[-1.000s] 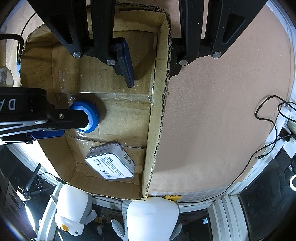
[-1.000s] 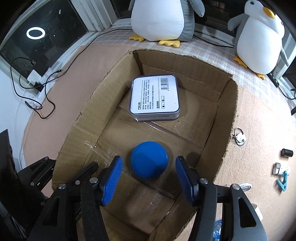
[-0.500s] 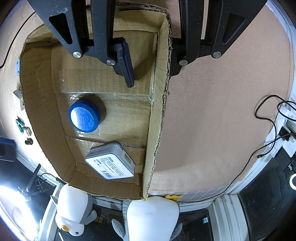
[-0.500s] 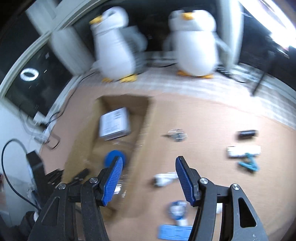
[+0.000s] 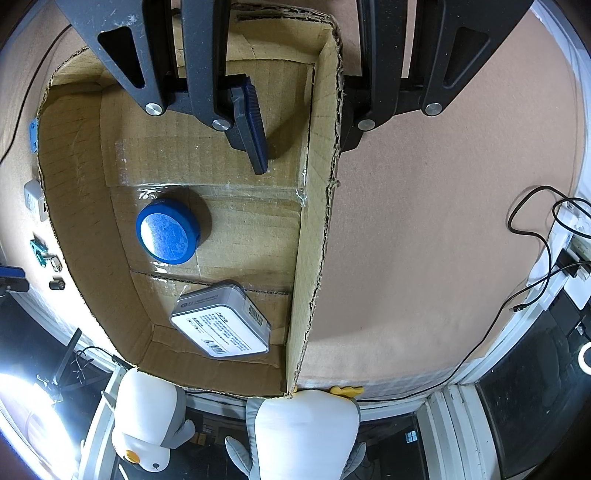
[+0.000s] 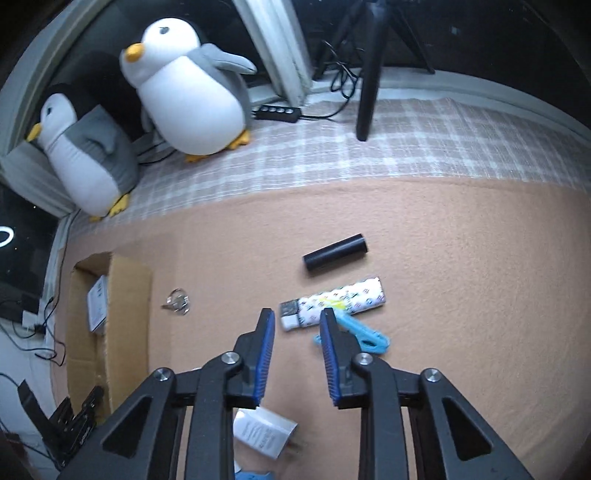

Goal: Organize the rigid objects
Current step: 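Reach the right tool to the blue clothespin and grasp it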

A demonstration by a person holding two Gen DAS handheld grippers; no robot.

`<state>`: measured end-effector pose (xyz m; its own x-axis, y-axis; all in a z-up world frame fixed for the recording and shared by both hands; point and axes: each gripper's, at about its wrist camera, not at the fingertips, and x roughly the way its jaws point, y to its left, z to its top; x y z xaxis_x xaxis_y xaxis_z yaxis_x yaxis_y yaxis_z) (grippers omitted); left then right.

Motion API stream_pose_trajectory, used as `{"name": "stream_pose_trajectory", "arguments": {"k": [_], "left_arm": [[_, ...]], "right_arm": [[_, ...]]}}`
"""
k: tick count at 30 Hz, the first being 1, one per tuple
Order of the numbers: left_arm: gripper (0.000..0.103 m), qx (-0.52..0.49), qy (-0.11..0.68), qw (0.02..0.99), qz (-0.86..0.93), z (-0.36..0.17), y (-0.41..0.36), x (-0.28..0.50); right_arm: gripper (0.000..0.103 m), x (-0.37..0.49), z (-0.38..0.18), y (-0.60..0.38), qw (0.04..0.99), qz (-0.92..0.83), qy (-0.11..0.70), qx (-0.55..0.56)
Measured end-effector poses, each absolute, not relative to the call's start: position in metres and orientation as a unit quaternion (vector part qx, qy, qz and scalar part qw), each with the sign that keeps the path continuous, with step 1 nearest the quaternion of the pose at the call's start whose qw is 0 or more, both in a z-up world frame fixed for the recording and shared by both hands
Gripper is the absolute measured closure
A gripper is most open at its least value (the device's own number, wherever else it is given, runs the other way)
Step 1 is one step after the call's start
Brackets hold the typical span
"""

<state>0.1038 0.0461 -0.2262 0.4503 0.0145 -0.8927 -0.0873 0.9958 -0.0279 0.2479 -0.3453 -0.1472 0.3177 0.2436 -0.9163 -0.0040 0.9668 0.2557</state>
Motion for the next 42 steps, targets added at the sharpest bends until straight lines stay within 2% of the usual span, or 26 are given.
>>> {"name": "stream_pose_trajectory", "arguments": {"k": [8, 19, 20, 24, 32, 37, 42], "left_arm": [[0.071, -0.035, 0.523, 0.851, 0.030, -0.226, 0.046, 0.104], [0.071, -0.036, 0.523, 0.851, 0.030, -0.227, 0.046, 0.103], [0.071, -0.036, 0.523, 0.851, 0.029, -0.227, 0.046, 0.103], [0.071, -0.035, 0.522, 0.852, 0.030, -0.227, 0.046, 0.103], [0.071, -0.032, 0.522, 0.852, 0.031, -0.226, 0.045, 0.103], [0.071, -0.032, 0.522, 0.852, 0.034, -0.226, 0.045, 0.103], [0.071, -0.032, 0.522, 0.852, 0.034, -0.227, 0.044, 0.104]], "right_arm": [[0.083, 0.265, -0.169, -0.349, 0.795, 0.060, 0.597, 0.092], [0.083, 0.246, -0.184, -0.360, 0.776, 0.077, 0.619, 0.094], [0.081, 0.242, -0.182, -0.363, 0.779, 0.078, 0.614, 0.097], [0.064, 0.227, -0.169, -0.373, 0.792, 0.079, 0.598, 0.096], [0.056, 0.211, -0.167, -0.359, 0.793, 0.112, 0.597, -0.033], [0.055, 0.205, -0.174, -0.343, 0.785, 0.126, 0.593, -0.130], [0.055, 0.213, -0.184, -0.341, 0.779, 0.122, 0.591, -0.172]]}}
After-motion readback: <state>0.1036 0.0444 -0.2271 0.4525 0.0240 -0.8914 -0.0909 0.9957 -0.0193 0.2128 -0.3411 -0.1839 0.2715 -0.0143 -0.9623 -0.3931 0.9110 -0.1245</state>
